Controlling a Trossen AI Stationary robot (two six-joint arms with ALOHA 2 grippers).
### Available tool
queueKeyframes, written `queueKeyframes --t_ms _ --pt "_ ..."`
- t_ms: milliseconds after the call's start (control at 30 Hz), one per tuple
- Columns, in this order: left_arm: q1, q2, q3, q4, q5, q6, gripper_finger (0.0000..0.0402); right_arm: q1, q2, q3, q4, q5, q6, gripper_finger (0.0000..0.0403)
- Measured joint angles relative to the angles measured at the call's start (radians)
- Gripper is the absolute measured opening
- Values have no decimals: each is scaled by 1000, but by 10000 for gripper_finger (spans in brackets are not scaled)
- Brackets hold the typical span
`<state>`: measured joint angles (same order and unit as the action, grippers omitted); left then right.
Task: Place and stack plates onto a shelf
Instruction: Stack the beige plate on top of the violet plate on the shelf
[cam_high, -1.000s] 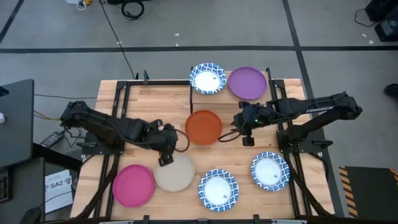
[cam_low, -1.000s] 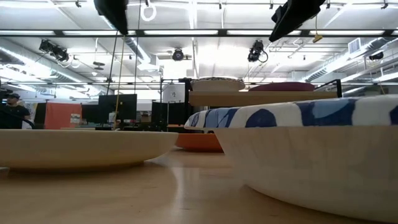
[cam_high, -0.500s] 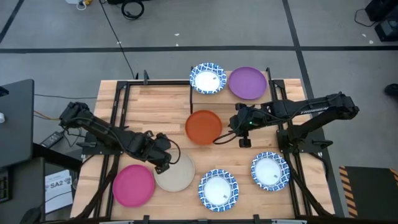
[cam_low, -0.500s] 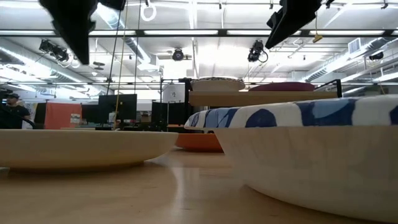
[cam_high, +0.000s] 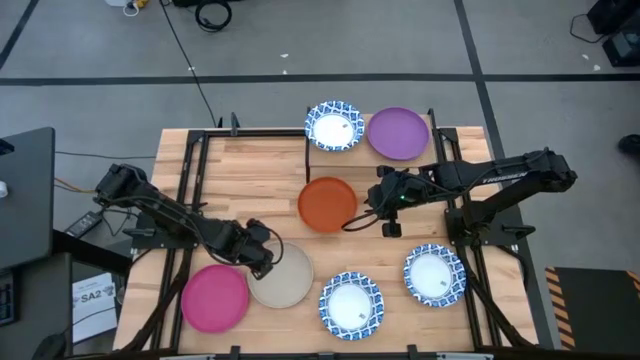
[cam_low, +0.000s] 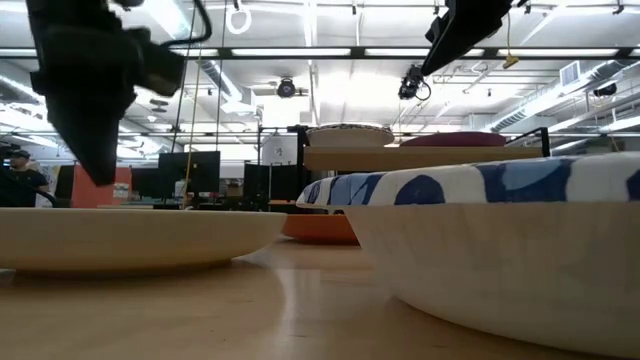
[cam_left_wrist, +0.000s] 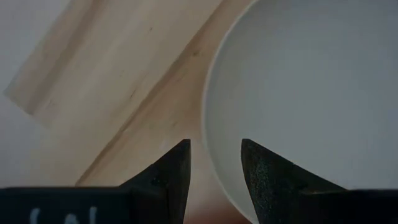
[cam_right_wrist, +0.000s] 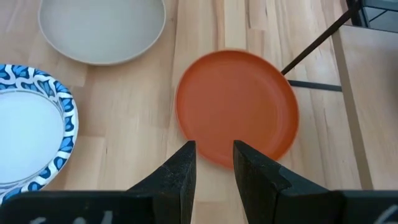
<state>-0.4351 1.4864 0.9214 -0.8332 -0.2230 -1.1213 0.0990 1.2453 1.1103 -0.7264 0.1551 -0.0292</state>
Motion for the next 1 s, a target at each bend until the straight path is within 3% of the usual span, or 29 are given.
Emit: queueKeyframes --t_ms 567,1000 --pt "0 0 -160 249 16 -113 149 0 0 0 0 0 0 113" --pt "0 0 -194 280 24 -178 118 0 -1 0 0 -1 0 113"
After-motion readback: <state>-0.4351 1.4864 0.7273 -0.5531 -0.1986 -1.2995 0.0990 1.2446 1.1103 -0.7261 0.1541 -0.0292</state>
